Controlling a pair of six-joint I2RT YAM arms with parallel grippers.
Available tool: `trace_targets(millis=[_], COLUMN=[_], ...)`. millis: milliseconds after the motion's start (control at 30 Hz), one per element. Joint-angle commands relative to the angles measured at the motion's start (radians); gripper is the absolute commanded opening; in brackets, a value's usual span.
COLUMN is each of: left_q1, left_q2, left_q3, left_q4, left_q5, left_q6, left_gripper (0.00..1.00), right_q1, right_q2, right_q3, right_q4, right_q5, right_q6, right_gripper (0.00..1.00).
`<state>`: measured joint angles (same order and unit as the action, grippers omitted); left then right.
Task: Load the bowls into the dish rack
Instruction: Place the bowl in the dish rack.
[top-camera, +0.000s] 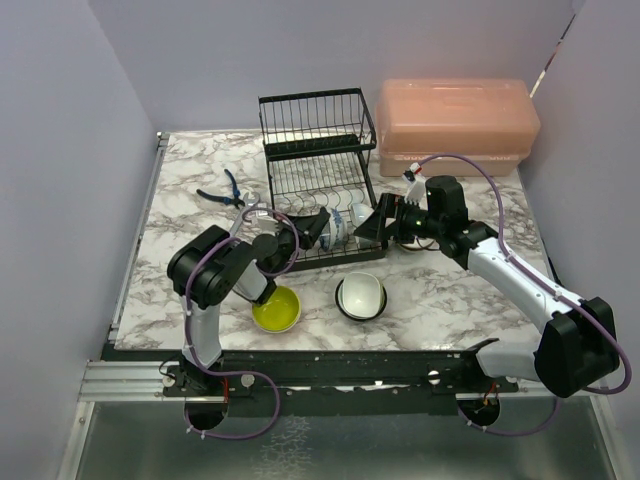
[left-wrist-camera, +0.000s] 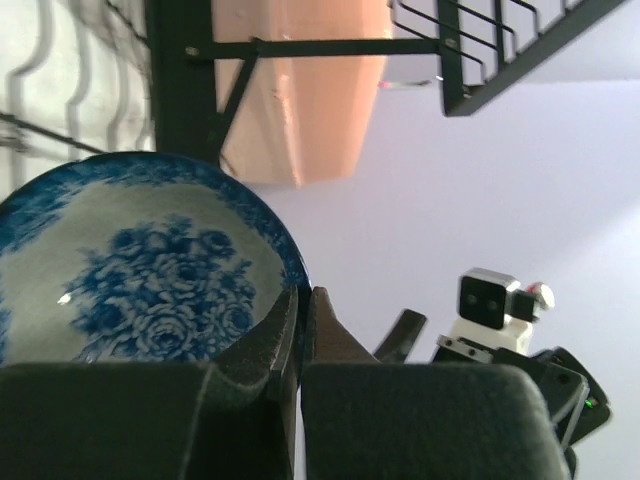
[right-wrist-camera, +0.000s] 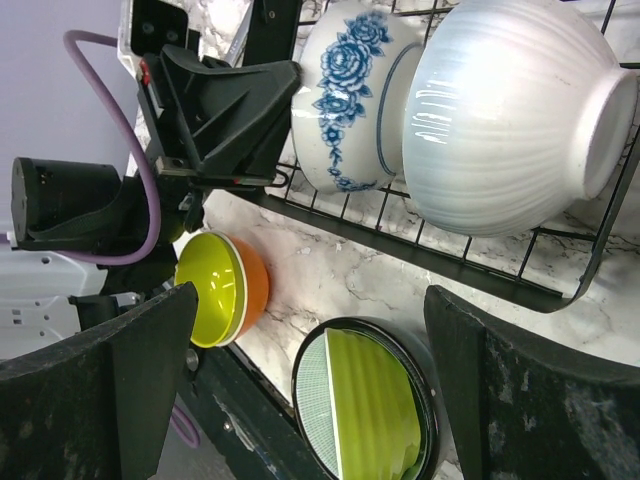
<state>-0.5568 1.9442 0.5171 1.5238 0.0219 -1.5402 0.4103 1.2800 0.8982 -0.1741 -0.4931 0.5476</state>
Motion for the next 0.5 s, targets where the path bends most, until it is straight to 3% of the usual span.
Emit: trace_targets(millis=[0,400,467], left_q1=[-0.003,-0.002,-0.002], left_q2=[0.065,0.073,0.076], left_q3=[-0.077,-0.143,-0.145], left_q4=[0.257,0.252,0.251], left_q5=[-0.079,-0.117,-0.109], left_q6=[-0.003,-0.032,-0.032], left_gripper=[0.00,0.00,0.06], right_q1=[-0.005,-0.005,-0.005], right_q2=[0.000,0.004,0.005], right_q3=[0.015,0.018,0.019], right_q4=[-0.027,-0.027,-0.029], right_q5=[0.014,0.011,0.010], right_q6=[-0.021,-0.021,-0.021], right_gripper=[1.00,1.00,1.00])
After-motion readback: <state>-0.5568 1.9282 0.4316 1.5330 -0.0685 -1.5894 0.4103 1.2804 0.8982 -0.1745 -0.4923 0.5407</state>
